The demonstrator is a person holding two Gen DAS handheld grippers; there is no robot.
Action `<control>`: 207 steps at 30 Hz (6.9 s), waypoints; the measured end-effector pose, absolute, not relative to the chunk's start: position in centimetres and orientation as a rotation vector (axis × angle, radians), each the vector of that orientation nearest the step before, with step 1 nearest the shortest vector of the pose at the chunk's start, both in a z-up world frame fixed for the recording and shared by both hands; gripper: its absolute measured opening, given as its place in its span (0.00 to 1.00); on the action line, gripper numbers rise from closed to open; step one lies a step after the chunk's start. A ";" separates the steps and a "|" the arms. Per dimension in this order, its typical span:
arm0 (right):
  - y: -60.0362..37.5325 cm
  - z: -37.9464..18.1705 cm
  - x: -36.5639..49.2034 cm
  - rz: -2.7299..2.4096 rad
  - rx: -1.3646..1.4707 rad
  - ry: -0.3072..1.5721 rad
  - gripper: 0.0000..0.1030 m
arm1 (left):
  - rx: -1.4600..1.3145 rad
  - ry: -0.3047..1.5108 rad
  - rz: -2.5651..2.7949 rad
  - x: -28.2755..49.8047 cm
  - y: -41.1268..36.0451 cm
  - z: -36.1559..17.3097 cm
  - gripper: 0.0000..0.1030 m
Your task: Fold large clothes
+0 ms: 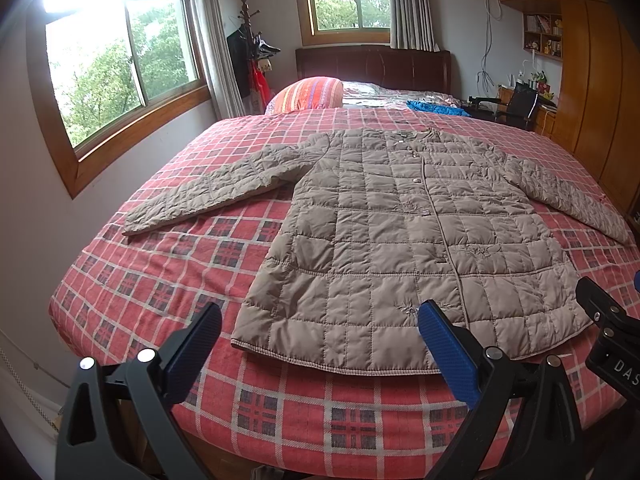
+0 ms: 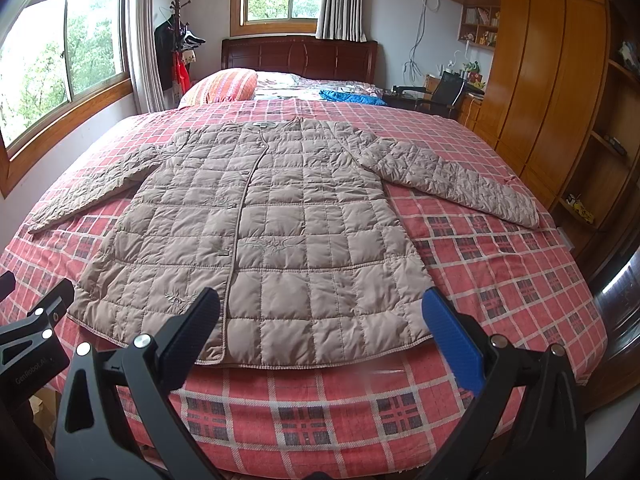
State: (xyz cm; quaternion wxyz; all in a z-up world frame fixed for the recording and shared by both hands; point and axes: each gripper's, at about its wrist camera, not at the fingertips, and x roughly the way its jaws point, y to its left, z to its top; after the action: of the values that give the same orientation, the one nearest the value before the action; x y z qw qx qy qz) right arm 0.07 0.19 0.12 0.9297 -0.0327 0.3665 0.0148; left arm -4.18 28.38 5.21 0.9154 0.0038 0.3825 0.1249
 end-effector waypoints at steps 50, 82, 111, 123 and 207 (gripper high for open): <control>-14.0 -2.3 13.9 0.018 0.113 0.806 0.97 | 0.066 0.916 -0.007 15.4 20.5 2.0 0.95; -47.4 -13.5 32.0 -0.236 0.479 1.130 0.61 | -0.040 1.196 -0.220 40.0 4.8 -7.3 0.86; -46.2 -12.9 32.5 -0.285 0.533 1.113 0.19 | -0.097 1.167 -0.273 39.5 7.2 -7.9 0.58; -35.4 -5.0 34.3 0.039 0.495 0.948 0.17 | -0.250 1.184 -0.379 39.7 11.9 -7.1 0.46; -17.0 -10.5 40.1 0.343 0.326 1.242 0.47 | -0.406 1.106 -0.063 36.3 35.3 -8.4 0.10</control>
State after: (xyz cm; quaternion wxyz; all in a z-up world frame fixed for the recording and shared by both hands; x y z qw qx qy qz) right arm 40.14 -17.02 -10.50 0.7871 0.1512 0.5763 0.1593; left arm 36.30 35.27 -8.39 0.8311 -0.1912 0.5214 -0.0297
